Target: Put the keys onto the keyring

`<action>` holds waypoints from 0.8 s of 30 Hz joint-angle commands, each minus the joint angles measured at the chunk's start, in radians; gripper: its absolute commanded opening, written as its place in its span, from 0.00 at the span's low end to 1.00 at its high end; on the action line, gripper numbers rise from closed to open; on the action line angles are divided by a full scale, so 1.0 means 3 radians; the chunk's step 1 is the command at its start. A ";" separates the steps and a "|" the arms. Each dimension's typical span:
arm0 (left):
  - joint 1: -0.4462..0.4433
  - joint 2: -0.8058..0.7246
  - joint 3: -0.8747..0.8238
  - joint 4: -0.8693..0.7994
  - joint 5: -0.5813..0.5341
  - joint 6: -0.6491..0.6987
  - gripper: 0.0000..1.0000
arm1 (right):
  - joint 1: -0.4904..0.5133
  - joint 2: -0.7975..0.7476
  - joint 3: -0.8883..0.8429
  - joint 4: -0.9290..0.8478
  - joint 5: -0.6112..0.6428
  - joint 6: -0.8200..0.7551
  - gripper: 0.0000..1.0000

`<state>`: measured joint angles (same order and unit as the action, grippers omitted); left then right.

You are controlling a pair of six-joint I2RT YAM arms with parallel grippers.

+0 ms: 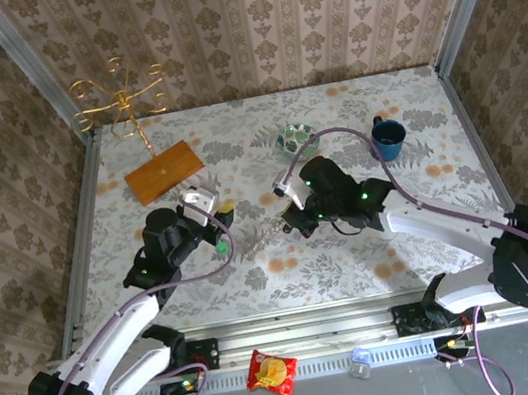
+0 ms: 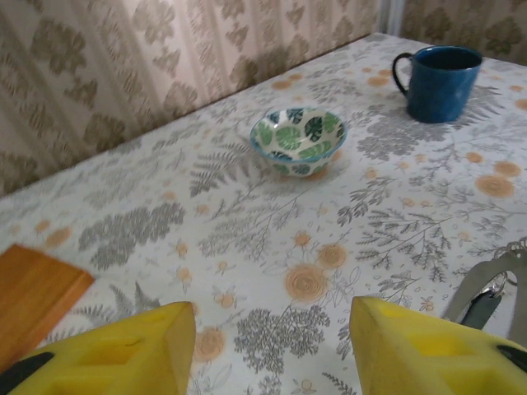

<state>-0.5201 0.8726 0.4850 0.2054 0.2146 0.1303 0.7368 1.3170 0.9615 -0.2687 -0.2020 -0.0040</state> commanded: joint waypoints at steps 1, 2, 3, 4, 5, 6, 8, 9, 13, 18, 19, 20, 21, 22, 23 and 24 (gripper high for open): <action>0.0026 -0.0057 0.0139 -0.0020 0.0401 0.0360 0.49 | -0.0151 -0.0110 -0.0009 0.0601 -0.0504 -0.0148 0.00; 0.0026 -0.0051 0.0154 -0.0015 0.0479 0.0400 0.47 | -0.0205 -0.0115 -0.0008 0.0643 -0.0659 -0.0162 0.00; 0.0026 -0.0047 0.0171 -0.0006 0.0550 0.0435 0.45 | -0.0221 -0.0129 -0.0018 0.0692 -0.0768 -0.0205 0.00; 0.0026 -0.0041 0.0182 0.0021 0.0636 0.0468 0.43 | -0.0228 -0.0148 -0.0047 0.0766 -0.0867 -0.0278 0.00; 0.0022 -0.0031 0.0178 0.0089 0.0718 0.0462 0.41 | -0.0229 -0.0172 -0.0090 0.0856 -0.0951 -0.0341 0.00; 0.0021 -0.0013 0.0161 0.0183 0.0812 0.0425 0.40 | -0.0231 -0.0190 -0.0135 0.0950 -0.1026 -0.0396 0.00; 0.0016 0.0029 0.0096 0.0422 0.1108 0.0358 0.40 | -0.0232 -0.0213 -0.0232 0.1159 -0.1184 -0.0505 0.00; 0.0004 0.0046 0.0061 0.0530 0.1204 0.0334 0.40 | -0.0234 -0.0218 -0.0267 0.1228 -0.1245 -0.0550 0.00; -0.0044 0.0160 -0.0079 0.0916 0.1492 0.0251 0.40 | -0.0232 -0.0199 -0.0359 0.1416 -0.1367 -0.0676 0.00; -0.0105 0.0333 -0.0113 0.0914 0.1859 0.0377 0.39 | -0.0237 -0.0144 -0.0352 0.1409 -0.1467 -0.0667 0.00; -0.0119 0.0359 -0.0121 0.0896 0.1900 0.0398 0.39 | -0.0238 -0.0141 -0.0352 0.1400 -0.1484 -0.0662 0.00; -0.0130 0.0381 -0.0129 0.0882 0.1945 0.0409 0.38 | -0.0237 -0.0141 -0.0352 0.1392 -0.1489 -0.0656 0.00; -0.0140 0.0406 -0.0143 0.0879 0.1979 0.0414 0.38 | -0.0238 -0.0133 -0.0352 0.1382 -0.1494 -0.0660 0.00; -0.0147 0.0420 -0.0152 0.0873 0.2005 0.0414 0.38 | -0.0239 -0.0135 -0.0352 0.1377 -0.1504 -0.0664 0.00; -0.0153 0.0435 -0.0157 0.0869 0.2032 0.0415 0.37 | -0.0240 -0.0129 -0.0357 0.1370 -0.1510 -0.0669 0.00; -0.0165 0.0452 -0.0163 0.0877 0.2041 0.0415 0.37 | -0.0238 -0.0126 -0.0357 0.1366 -0.1522 -0.0674 0.00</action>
<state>-0.5602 1.0008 0.4511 0.4358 0.7517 0.2329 0.6643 1.2770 0.8562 0.1024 -0.6147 -0.1852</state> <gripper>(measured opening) 0.373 0.063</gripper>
